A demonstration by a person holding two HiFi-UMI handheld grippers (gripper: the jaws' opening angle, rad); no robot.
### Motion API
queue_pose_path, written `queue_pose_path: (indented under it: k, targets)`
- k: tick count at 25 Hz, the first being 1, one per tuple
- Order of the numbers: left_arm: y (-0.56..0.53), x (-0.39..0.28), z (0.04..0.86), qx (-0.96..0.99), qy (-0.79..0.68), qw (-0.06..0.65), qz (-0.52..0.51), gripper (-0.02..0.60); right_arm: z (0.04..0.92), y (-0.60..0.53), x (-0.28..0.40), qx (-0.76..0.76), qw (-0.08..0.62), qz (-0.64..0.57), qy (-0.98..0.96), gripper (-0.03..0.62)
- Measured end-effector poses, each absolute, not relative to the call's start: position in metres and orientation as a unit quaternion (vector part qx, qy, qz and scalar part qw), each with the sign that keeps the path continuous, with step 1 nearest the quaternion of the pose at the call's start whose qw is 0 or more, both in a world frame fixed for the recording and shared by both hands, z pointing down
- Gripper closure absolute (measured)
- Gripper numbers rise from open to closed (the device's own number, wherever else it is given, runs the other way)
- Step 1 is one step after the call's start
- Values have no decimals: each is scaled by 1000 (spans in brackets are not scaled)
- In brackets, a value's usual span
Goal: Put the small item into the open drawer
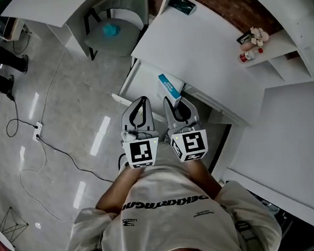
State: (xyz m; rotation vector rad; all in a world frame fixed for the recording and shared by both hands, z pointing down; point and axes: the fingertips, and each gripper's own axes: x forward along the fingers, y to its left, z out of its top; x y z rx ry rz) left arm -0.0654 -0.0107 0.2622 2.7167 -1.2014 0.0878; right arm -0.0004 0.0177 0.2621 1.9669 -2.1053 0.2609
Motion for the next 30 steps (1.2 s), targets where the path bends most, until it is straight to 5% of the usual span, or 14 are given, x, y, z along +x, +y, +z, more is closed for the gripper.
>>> queue_pose_path:
  k: [30]
  targets:
    - [6, 12, 451, 839, -480, 178, 187, 583, 462, -1, 93, 520, 242, 177, -800, 519]
